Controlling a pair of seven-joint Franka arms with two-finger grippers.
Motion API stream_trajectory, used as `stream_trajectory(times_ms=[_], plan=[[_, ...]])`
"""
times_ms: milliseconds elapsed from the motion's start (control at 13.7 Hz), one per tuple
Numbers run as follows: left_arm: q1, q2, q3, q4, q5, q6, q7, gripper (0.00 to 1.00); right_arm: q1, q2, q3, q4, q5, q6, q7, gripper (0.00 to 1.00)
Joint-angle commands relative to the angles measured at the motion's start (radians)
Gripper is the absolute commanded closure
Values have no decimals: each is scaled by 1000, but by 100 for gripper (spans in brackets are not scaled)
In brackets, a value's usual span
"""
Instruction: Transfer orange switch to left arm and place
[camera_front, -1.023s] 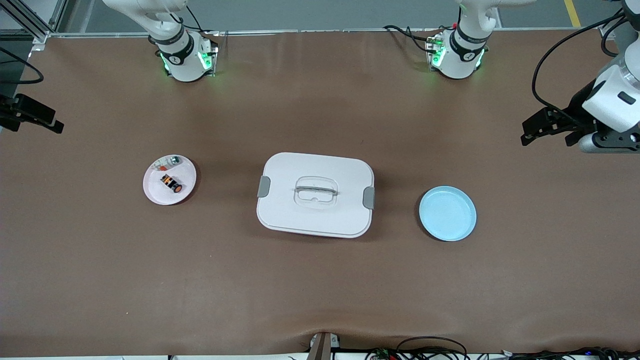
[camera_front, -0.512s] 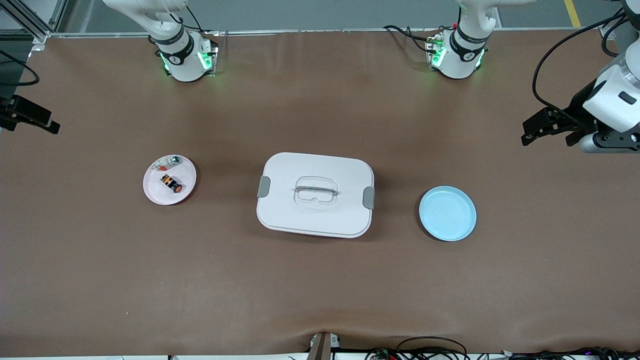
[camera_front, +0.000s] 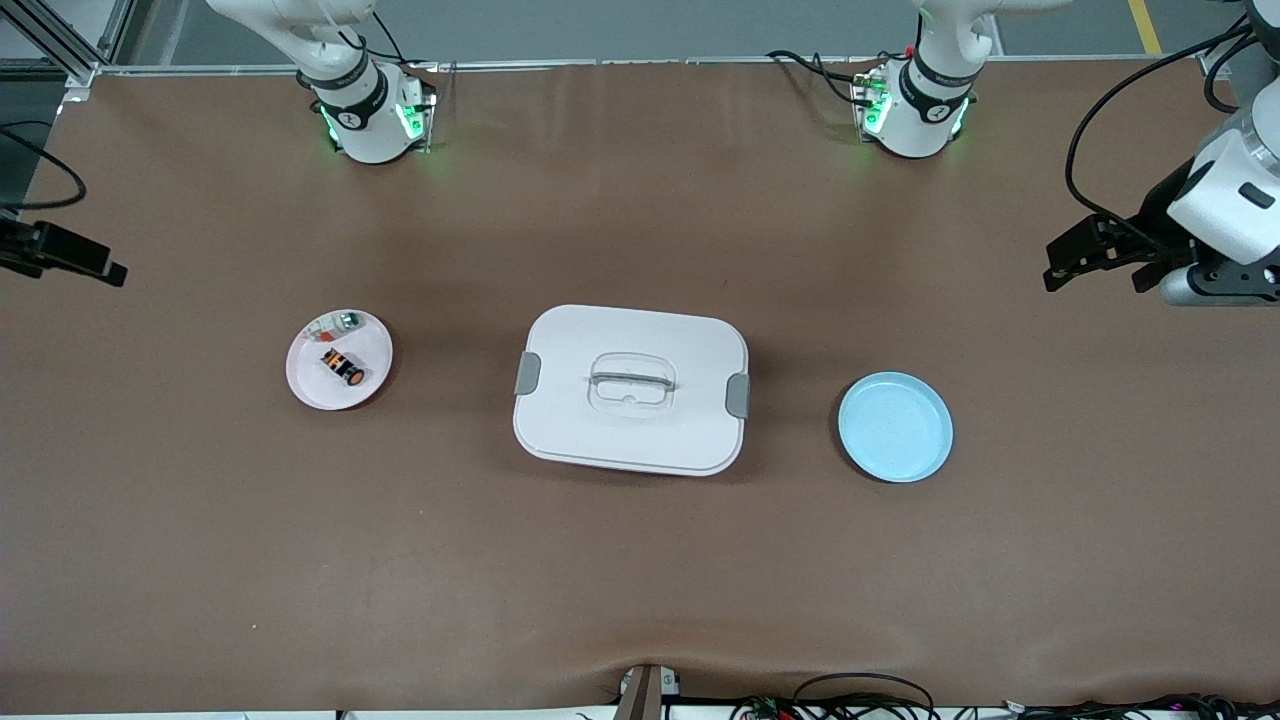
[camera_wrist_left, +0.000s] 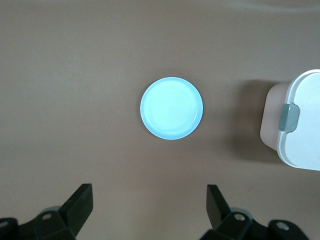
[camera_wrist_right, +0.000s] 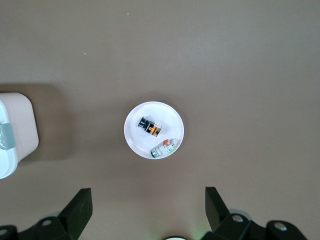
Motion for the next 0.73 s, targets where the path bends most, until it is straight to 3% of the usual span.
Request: stream_trajectory(times_ms=[0, 365, 658], plan=[[6, 0, -11, 16, 3, -16, 0, 0, 2, 54, 6, 5, -40, 2, 3, 0], [12, 0, -8, 14, 3, -16, 11, 0, 7, 72, 6, -10, -47, 18, 20, 0], [9, 0, -8, 16, 5, -16, 9, 0, -12, 63, 6, -134, 79, 106, 173, 0]])
